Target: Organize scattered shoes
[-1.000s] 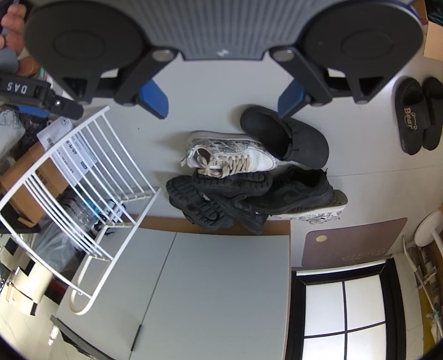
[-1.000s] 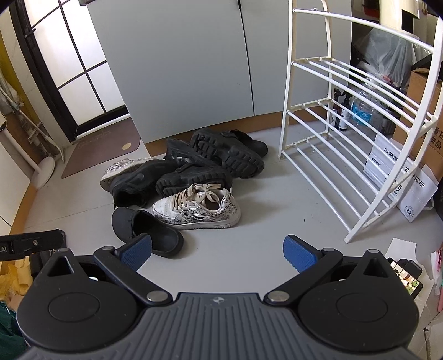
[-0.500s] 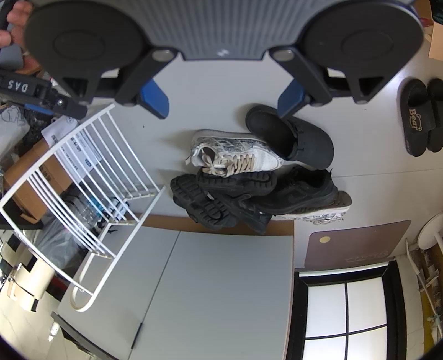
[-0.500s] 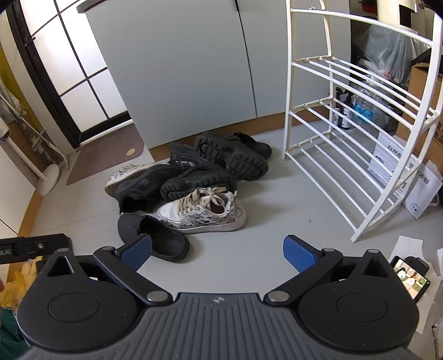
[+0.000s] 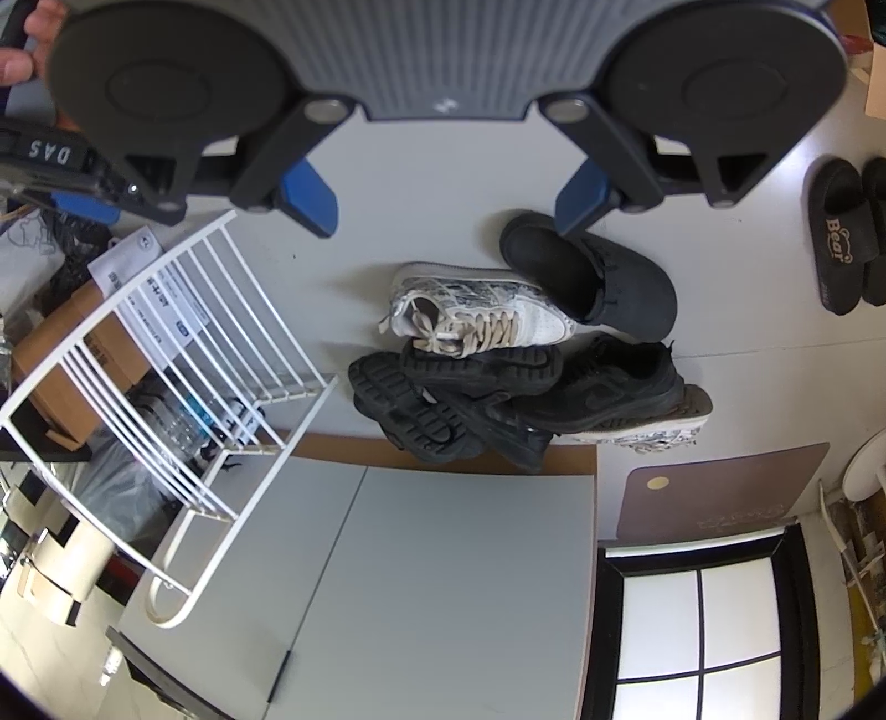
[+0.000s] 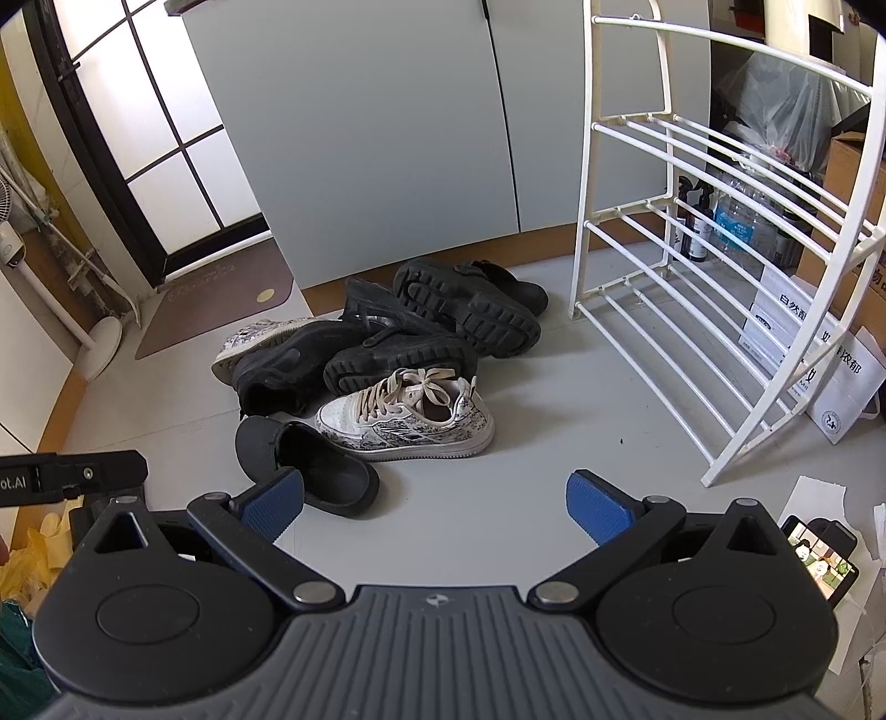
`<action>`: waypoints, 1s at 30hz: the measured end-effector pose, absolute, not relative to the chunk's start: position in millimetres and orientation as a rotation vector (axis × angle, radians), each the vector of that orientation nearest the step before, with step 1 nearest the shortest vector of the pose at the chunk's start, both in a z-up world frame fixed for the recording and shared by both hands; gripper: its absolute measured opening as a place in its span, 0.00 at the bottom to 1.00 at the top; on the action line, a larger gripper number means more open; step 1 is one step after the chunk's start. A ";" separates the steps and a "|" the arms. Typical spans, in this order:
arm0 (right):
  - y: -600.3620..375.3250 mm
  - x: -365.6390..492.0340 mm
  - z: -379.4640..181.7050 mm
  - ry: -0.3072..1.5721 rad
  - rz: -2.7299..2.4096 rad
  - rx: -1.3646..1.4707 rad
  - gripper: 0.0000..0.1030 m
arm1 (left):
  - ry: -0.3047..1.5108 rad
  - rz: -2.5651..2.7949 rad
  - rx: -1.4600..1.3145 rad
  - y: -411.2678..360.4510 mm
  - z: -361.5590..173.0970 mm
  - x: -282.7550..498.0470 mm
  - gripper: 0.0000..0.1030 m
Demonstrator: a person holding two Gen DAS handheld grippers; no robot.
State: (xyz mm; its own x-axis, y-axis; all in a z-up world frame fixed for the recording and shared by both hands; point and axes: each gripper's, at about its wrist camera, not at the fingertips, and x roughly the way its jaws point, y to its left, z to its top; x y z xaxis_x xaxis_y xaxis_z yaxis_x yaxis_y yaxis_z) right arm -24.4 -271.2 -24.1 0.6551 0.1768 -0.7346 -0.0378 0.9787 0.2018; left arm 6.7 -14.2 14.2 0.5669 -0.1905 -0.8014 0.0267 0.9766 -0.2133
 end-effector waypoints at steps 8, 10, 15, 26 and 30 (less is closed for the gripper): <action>-276.2 -19.1 -27.3 0.857 0.098 0.181 1.00 | 0.964 -0.139 -0.174 -18.7 13.0 10.0 0.85; -276.8 -18.7 -27.8 0.857 0.096 0.181 1.00 | 0.967 -0.140 -0.175 -18.7 12.4 11.3 0.85; -275.7 -16.6 -28.4 0.857 0.097 0.175 1.00 | 0.978 -0.141 -0.178 -17.6 10.6 16.0 0.85; -274.6 7.9 -31.6 0.878 0.124 0.099 1.00 | 0.989 -0.159 -0.172 -19.3 5.0 34.1 0.85; -278.3 20.1 -32.6 0.904 0.145 0.086 1.00 | 0.996 -0.153 -0.161 -19.0 -1.7 46.0 0.85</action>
